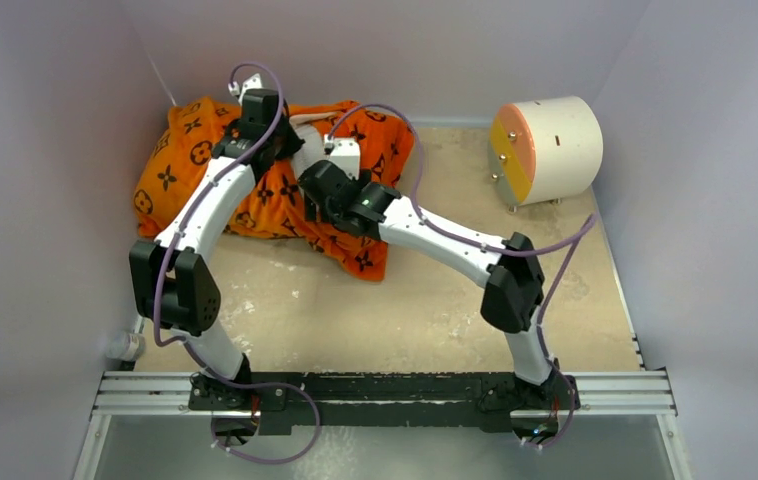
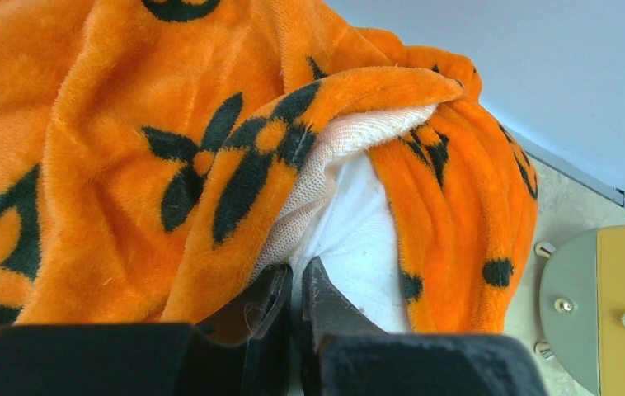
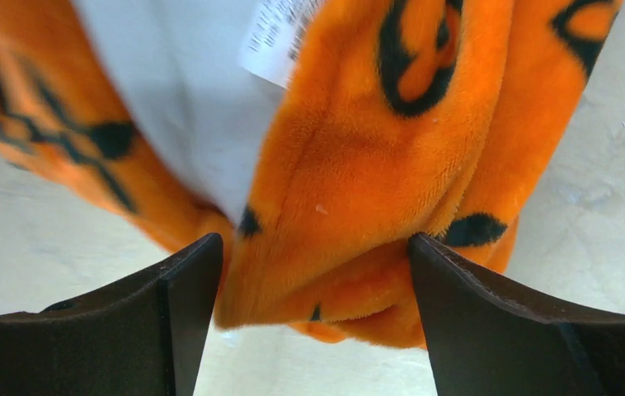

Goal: Remove the pillowcase from the pillow
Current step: Remove the pillow from the pillowcase.

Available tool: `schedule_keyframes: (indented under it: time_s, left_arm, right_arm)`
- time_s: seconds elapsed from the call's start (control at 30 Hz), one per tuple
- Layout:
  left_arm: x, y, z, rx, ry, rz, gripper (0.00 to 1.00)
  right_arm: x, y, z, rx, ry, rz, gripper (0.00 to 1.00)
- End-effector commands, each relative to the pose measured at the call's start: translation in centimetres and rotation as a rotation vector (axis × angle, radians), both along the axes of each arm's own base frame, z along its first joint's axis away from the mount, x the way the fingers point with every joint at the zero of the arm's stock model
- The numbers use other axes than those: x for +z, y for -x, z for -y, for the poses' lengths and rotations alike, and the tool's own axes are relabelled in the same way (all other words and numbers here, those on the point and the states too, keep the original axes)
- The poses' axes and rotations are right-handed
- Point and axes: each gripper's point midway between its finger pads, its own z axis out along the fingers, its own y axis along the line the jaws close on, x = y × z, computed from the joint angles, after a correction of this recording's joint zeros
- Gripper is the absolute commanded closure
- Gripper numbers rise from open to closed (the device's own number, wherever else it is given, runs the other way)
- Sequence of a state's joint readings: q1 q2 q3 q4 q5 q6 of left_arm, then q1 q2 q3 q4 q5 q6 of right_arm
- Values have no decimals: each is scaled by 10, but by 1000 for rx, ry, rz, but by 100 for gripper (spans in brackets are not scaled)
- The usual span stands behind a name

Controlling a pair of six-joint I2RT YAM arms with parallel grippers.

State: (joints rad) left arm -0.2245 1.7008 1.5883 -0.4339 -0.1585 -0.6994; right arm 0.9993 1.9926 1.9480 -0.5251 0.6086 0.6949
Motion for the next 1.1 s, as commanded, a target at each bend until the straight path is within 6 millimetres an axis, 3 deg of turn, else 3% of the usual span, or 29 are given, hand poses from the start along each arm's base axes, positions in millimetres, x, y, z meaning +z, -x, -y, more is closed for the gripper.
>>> schedule_keyframes:
  time_s: [0.0,0.2,0.3,0.37,0.47,0.6,0.67,0.77,0.9,0.97,1.0,1.07]
  left_arm:
    - [98,-7,-3,31,71,274,100]
    - [108,-8,-13,56,16,281,100]
    - [113,-9,-20,78,-17,286,100]
    - [118,-10,-25,93,-25,292,100]
    - [132,-12,-33,118,-18,315,100]
    - [163,-15,-44,120,54,375,100]
    - [183,-13,-51,107,81,405,100]
    - [210,-7,-70,96,117,446,100]
    - [224,-1,-93,29,189,459,100]
    - [221,5,-83,-79,224,440,100]
    - [216,9,-72,-150,240,422,100]
    - [200,24,-46,-298,285,385,100]
  right_arm:
    - [-23,7,20,-22,79,-70,21]
    - [-63,34,59,-84,135,-147,74]
    - [-77,60,82,-94,123,-190,93]
    - [-93,80,97,-92,127,-229,100]
    - [-118,105,109,-84,127,-284,100]
    - [-168,133,111,-59,99,-411,100]
    - [-184,134,109,-53,71,-432,100]
    - [-196,124,109,-74,54,-432,100]
    - [-204,98,113,-110,68,-382,100]
    - [-201,80,107,-98,62,-335,100]
    - [-197,70,103,-83,62,-306,95]
    - [-177,49,91,-47,60,-230,76]
